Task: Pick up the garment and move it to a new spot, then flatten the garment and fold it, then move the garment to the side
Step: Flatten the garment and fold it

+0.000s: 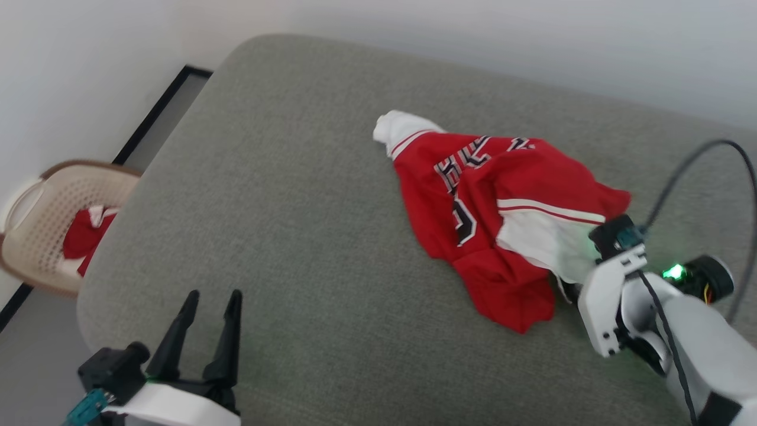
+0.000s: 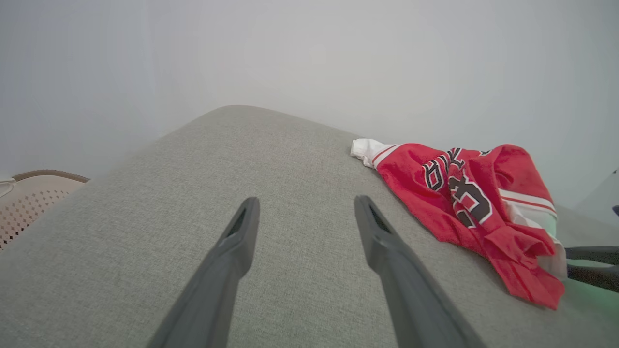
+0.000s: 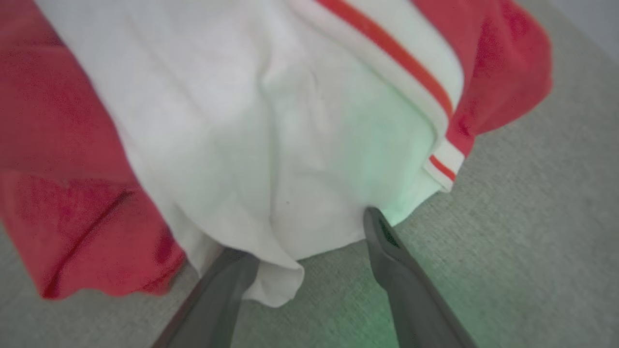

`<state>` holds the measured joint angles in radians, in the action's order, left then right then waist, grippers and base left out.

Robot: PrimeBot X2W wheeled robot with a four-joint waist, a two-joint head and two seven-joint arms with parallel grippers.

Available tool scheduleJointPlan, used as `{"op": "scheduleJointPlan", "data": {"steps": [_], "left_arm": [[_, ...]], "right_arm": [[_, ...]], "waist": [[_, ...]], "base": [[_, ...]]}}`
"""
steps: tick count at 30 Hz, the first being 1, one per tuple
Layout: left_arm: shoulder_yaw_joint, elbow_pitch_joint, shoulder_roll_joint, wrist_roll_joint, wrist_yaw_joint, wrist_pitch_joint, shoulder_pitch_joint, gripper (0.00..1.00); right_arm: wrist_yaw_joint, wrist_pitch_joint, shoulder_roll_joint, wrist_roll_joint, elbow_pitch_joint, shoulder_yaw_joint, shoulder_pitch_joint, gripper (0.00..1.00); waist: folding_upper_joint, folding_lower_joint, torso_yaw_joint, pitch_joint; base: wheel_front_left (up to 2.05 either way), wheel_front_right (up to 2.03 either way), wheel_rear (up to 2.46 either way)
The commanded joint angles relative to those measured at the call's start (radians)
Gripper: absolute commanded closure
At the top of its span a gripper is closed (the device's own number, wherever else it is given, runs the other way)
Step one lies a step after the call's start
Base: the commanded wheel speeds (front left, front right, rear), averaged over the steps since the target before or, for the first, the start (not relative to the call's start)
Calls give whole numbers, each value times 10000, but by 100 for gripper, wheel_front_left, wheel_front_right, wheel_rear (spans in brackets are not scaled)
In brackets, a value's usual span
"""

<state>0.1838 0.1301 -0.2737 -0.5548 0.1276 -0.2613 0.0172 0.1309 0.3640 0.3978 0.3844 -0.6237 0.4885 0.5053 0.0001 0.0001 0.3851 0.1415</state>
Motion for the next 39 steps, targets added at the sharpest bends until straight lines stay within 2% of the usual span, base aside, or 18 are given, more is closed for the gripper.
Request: {"op": "scheduleJointPlan", "data": {"steps": [1,5,7,13,19,28,32,35,39], "left_arm": [[28,25,51,-46,24,-54,-153,0],[139,85,95,-141,25,-54,-372,0],[140,112,114,-203,25,-54,-430,0],[-62,185,58,-278,25,-54,-392,0],[-331,34,-48,-309,25,-54,-118,0],[-545,-85,-217,-285,25,-54,78,0],[-606,-114,-259,-294,25,-54,81,0],[-597,-119,-266,-311,25,-54,39,0],[-480,-48,-339,-328,25,-54,-79,0]], "right_arm": [[-3,155,-8,-14,-86,138,58,0],[-1,1360,12,511,-981,897,415,0],[-3,1769,-24,888,-1272,1222,545,100],[-3,2218,424,1668,-1025,1627,1208,100],[-4,2594,1306,2483,587,2040,1320,100],[-3,3395,3422,3660,3464,1750,210,100],[-3,3831,4264,4092,4103,1277,-845,100],[-3,3900,4411,4286,4113,809,-1671,100],[-3,3575,3953,4138,3654,379,-2395,100]], "waist": [[-1,-1,276,292],[-1,-1,426,506],[-1,-1,444,543],[-1,-1,208,452],[-1,-1,-318,231],[-1,-1,-1020,57],[-1,-1,-1216,48],[-1,-1,-1290,88],[-1,-1,-1369,148]], "base": [[0,0,0],[0,0,0],[0,0,0],[0,0,0],[0,0,0],[0,0,0],[0,0,0],[0,0,0],[0,0,0]]}}
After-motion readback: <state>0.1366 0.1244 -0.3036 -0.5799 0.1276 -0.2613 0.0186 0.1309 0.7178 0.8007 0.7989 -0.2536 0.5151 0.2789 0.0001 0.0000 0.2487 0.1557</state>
